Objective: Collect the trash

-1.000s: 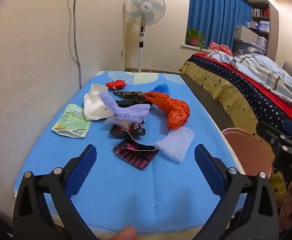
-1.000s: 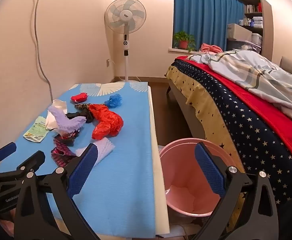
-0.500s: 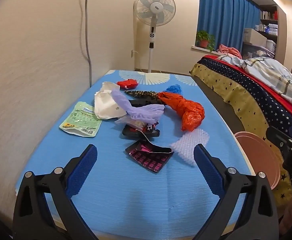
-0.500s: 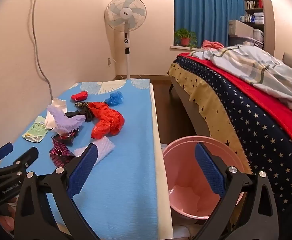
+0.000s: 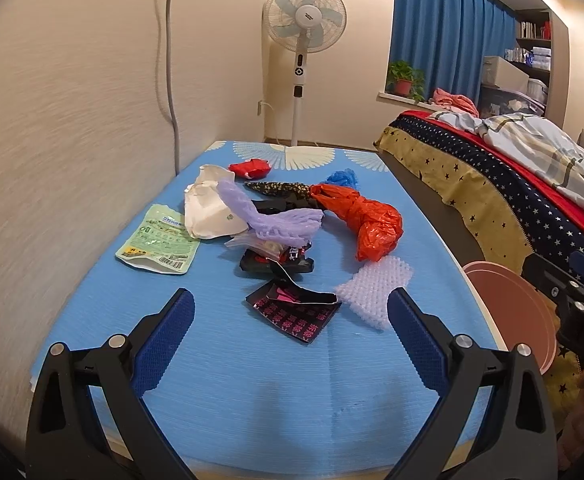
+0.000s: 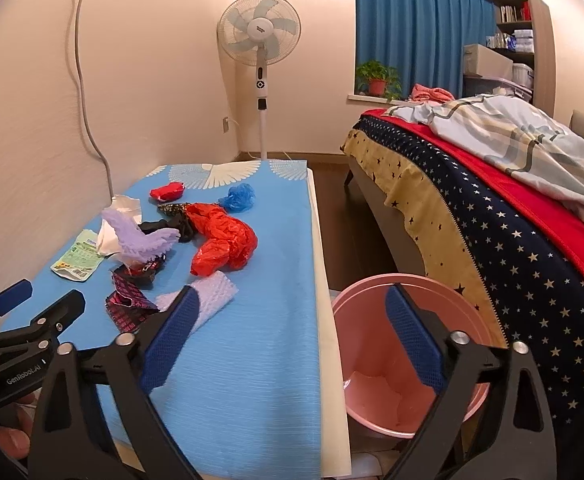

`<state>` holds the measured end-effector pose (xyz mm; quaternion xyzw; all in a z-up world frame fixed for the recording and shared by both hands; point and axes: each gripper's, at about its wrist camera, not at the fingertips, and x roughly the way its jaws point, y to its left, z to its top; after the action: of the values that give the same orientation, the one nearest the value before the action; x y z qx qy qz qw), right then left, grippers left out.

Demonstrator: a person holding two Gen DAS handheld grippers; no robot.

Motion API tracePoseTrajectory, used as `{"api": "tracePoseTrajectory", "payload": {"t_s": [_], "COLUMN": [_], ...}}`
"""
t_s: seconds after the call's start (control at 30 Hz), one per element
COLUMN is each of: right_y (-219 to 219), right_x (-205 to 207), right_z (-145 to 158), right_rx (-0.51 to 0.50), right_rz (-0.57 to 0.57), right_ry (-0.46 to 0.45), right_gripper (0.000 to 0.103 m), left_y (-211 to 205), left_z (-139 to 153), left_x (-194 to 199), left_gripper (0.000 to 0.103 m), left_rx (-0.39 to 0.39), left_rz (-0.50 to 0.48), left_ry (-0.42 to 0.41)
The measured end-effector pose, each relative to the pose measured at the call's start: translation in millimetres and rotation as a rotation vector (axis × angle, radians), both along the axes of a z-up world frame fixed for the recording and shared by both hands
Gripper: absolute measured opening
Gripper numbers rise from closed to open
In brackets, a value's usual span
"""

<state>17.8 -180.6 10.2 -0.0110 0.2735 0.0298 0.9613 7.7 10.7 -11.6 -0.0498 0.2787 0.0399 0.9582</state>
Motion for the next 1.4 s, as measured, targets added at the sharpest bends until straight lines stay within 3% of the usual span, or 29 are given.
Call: {"api": "tracePoseTrajectory", "payload": {"t_s": [0.17,1.4], "right_y": [0.9,6.4], "right_x": [-0.9,-2.8], "right_z": [-1.0,0.6], "right_rx": [0.001,0.004], "right_rz": [0.010,0.020], "right_ry": [-0.002,-0.017], "right_gripper": [0.084,0.082], "left_y": [-0.7,-0.9], "left_z": [0.6,1.7], "left_x": [-1.4,1.5], "left_gripper": [0.094,0.094], "left_rx": [0.002,0.005], "left_rz": [-0.005,-0.008], "left_ry": [0.001,0.002]}}
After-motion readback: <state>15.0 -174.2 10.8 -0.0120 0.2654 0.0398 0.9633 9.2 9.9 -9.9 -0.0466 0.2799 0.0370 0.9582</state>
